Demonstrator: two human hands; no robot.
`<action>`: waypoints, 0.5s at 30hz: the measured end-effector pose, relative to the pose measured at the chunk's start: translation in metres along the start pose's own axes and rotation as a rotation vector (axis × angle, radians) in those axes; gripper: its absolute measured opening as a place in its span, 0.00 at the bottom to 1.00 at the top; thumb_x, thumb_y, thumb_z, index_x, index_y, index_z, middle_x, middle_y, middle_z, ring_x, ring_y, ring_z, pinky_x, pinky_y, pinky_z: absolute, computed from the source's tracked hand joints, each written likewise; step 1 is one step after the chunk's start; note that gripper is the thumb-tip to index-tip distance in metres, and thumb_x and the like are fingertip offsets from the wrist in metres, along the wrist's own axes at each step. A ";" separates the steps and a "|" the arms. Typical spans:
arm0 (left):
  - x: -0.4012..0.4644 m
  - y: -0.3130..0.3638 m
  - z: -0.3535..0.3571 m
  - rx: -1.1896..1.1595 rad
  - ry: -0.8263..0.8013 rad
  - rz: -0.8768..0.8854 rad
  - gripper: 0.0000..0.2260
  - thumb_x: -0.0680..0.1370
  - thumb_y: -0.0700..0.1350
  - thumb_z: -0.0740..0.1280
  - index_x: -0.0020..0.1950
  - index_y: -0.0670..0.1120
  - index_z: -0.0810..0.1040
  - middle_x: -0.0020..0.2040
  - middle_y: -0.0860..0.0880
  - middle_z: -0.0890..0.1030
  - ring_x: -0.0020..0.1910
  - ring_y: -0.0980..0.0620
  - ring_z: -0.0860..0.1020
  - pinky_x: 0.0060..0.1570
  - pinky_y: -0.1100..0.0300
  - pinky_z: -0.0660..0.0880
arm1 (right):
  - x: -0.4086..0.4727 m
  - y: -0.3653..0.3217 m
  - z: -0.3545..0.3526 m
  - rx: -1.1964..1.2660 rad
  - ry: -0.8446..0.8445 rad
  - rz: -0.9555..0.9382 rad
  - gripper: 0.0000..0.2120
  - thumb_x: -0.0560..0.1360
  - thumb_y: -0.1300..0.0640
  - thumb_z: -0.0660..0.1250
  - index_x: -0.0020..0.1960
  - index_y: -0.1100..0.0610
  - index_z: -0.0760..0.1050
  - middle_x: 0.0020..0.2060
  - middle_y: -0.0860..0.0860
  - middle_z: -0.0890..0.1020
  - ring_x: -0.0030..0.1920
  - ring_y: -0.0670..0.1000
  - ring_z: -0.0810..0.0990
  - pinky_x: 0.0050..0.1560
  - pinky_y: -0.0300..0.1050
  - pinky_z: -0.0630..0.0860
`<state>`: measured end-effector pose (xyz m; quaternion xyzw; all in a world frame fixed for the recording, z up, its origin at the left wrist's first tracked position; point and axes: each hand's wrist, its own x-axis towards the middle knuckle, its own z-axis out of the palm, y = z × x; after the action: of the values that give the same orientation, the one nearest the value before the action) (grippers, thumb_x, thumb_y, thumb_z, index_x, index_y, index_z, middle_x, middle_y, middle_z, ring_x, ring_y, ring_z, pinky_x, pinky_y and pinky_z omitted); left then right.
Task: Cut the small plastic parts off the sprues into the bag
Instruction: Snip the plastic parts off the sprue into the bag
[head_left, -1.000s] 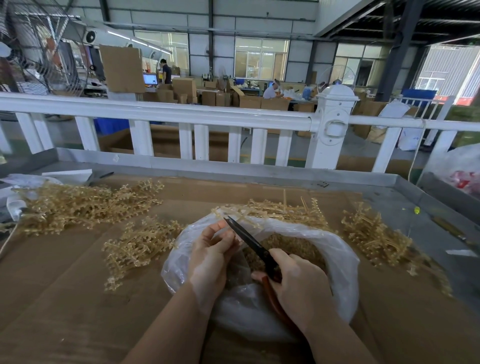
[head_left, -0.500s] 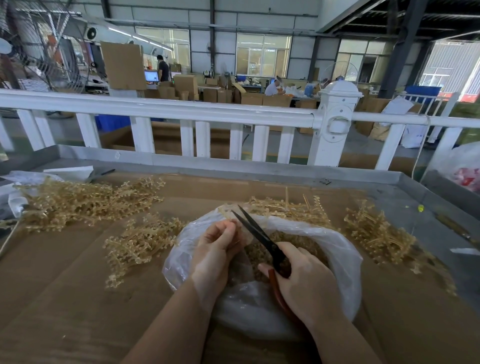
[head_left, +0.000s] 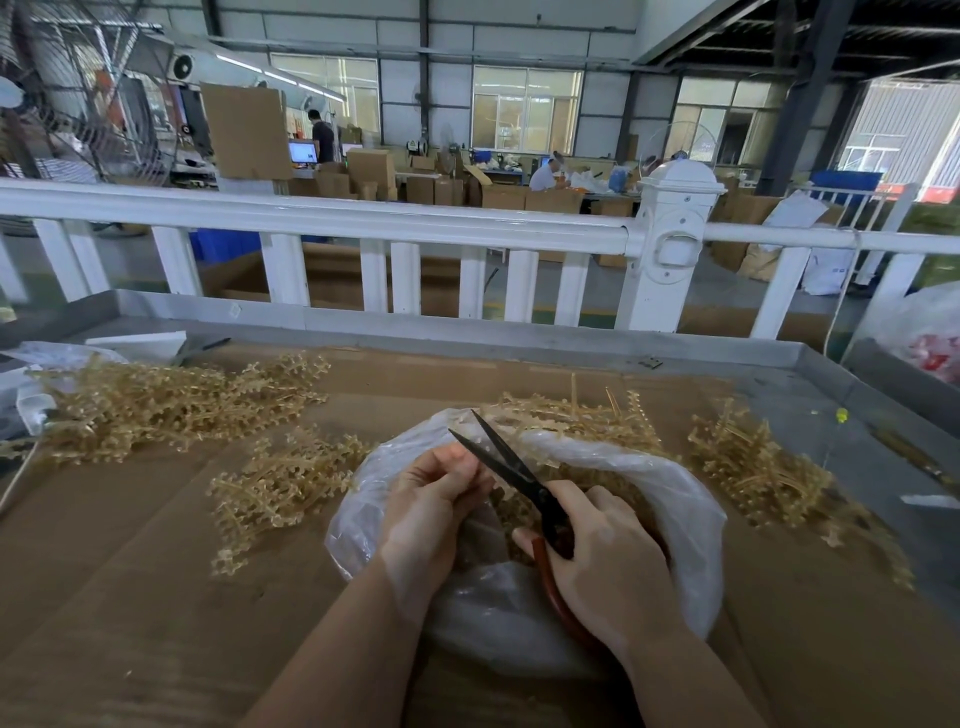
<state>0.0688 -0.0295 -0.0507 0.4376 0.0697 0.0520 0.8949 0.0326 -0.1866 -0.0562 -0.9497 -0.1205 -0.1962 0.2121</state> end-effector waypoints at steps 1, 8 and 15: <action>0.000 0.000 0.000 0.001 -0.005 -0.002 0.09 0.77 0.30 0.61 0.40 0.40 0.75 0.35 0.45 0.80 0.34 0.52 0.80 0.40 0.61 0.81 | 0.000 0.000 0.000 -0.010 -0.009 -0.003 0.23 0.73 0.35 0.60 0.65 0.43 0.69 0.50 0.43 0.76 0.55 0.46 0.73 0.52 0.38 0.71; -0.001 0.001 0.000 0.063 -0.055 -0.010 0.09 0.77 0.29 0.60 0.42 0.38 0.76 0.36 0.44 0.82 0.36 0.52 0.81 0.38 0.64 0.80 | 0.001 0.000 0.001 -0.016 -0.003 -0.029 0.23 0.73 0.35 0.58 0.64 0.44 0.70 0.50 0.44 0.76 0.55 0.47 0.73 0.52 0.39 0.72; -0.005 0.001 0.001 0.111 -0.156 -0.035 0.09 0.77 0.28 0.60 0.41 0.37 0.77 0.38 0.41 0.82 0.37 0.49 0.81 0.41 0.60 0.81 | 0.003 -0.002 0.001 0.011 0.029 -0.057 0.22 0.73 0.35 0.59 0.60 0.46 0.73 0.47 0.44 0.78 0.51 0.48 0.77 0.48 0.41 0.73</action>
<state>0.0645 -0.0305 -0.0486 0.4882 0.0102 -0.0018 0.8727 0.0347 -0.1840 -0.0551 -0.9418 -0.1454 -0.2153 0.2134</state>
